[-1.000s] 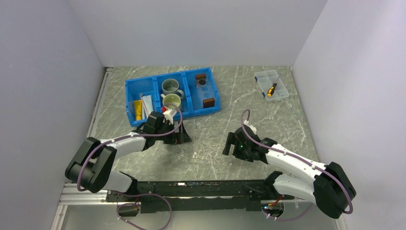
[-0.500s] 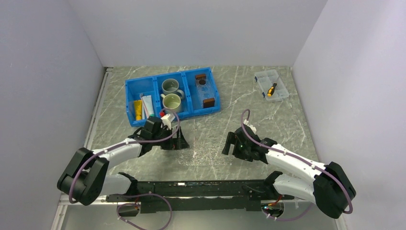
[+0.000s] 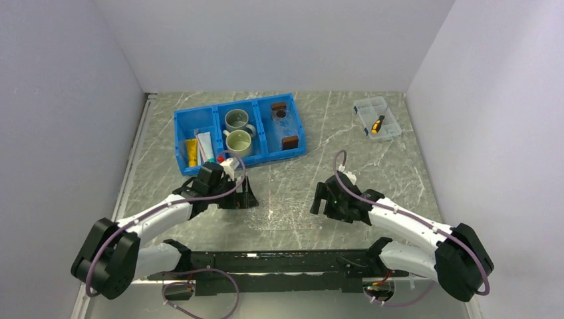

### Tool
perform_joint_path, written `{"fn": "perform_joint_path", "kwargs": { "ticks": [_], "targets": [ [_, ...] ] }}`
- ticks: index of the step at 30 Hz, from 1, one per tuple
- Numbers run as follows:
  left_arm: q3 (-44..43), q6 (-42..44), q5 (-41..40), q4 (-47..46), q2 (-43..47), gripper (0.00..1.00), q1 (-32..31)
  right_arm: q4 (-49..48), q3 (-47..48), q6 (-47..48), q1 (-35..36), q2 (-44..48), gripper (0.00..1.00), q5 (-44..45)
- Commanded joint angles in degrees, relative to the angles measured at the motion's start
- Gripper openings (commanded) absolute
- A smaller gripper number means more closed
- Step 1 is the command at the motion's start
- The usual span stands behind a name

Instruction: Prepare toiletry sets of a toothbrush and toothpaste on the tray

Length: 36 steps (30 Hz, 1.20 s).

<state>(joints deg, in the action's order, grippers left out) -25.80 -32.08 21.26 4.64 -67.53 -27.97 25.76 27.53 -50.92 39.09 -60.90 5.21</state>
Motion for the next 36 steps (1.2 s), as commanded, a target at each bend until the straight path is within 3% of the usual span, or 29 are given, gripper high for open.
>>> {"fn": "perform_joint_path", "kwargs": {
  "ticks": [1, 18, 36],
  "targets": [
    [-6.23, 2.07, -5.91, 7.17, 5.78, 0.99, -0.25, 5.87, 6.67, 3.05, -0.11, 0.16, 1.0, 6.24],
    [-23.72, 8.58, -20.08, 34.4, 24.14, 0.99, -0.2, 10.86, 40.07, 16.92, -0.85, -18.48, 0.99, 18.28],
    [-20.1, 15.07, -19.44, 35.26, 35.12, 0.99, -0.24, 5.96, 66.87, 30.0, -8.27, -43.56, 0.82, 13.52]
  ]
}}
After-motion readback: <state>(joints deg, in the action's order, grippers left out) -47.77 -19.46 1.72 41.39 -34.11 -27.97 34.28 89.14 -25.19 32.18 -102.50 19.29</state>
